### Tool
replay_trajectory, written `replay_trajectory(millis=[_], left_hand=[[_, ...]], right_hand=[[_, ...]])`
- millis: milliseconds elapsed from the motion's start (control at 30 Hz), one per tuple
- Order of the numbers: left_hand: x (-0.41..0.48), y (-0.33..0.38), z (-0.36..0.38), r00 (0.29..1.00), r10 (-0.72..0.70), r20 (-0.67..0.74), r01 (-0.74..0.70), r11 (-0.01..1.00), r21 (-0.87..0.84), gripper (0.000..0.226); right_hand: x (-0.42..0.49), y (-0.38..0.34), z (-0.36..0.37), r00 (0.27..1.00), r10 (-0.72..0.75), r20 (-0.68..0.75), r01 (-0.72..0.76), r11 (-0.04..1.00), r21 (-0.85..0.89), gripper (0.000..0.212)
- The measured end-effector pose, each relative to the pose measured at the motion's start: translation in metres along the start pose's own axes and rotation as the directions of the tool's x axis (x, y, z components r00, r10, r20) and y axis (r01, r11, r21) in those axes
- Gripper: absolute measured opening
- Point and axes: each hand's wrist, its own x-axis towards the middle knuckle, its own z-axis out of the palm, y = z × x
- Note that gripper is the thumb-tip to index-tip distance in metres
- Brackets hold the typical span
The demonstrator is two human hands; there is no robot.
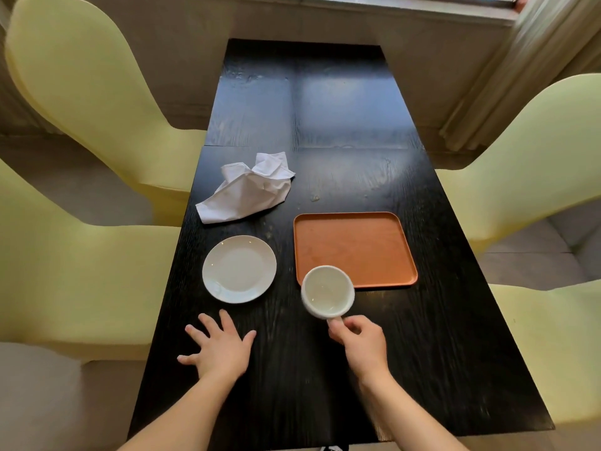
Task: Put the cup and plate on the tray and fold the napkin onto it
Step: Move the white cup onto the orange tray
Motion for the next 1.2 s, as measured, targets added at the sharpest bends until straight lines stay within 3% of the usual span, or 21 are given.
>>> replay_trajectory(millis=[233,400,667,1000,1100,1200], left_hand=[[0.003,-0.001,-0.001,1.0,-0.002,0.004,0.002,1.0,0.006,0.092],[0.009,-0.004,0.004,1.0,-0.008,-0.009,0.009,1.0,0.018,0.092],[0.009,0.002,0.007,0.999,-0.033,-0.022,0.035,0.996,0.079,0.091],[0.007,0.008,0.001,0.998,-0.061,-0.007,0.061,0.993,0.096,0.089],[0.007,0.009,0.0,0.998,-0.068,-0.004,0.068,0.992,0.103,0.089],[0.006,0.009,0.002,0.998,-0.059,-0.012,0.06,0.994,0.095,0.089]], right_hand=[[0.07,-0.039,-0.036,0.986,-0.041,-0.163,0.052,0.997,0.063,0.023],[0.129,-0.059,-0.052,0.966,0.044,-0.254,-0.006,0.989,0.148,0.022],[0.18,-0.057,-0.056,0.936,0.076,-0.342,-0.041,0.993,0.109,0.028],[0.2,-0.039,-0.073,0.908,0.114,-0.403,-0.031,0.978,0.205,0.007],[0.197,-0.038,-0.078,0.913,0.112,-0.391,-0.013,0.969,0.248,0.034],[0.184,-0.035,-0.076,0.901,0.104,-0.421,-0.009,0.975,0.221,0.043]])
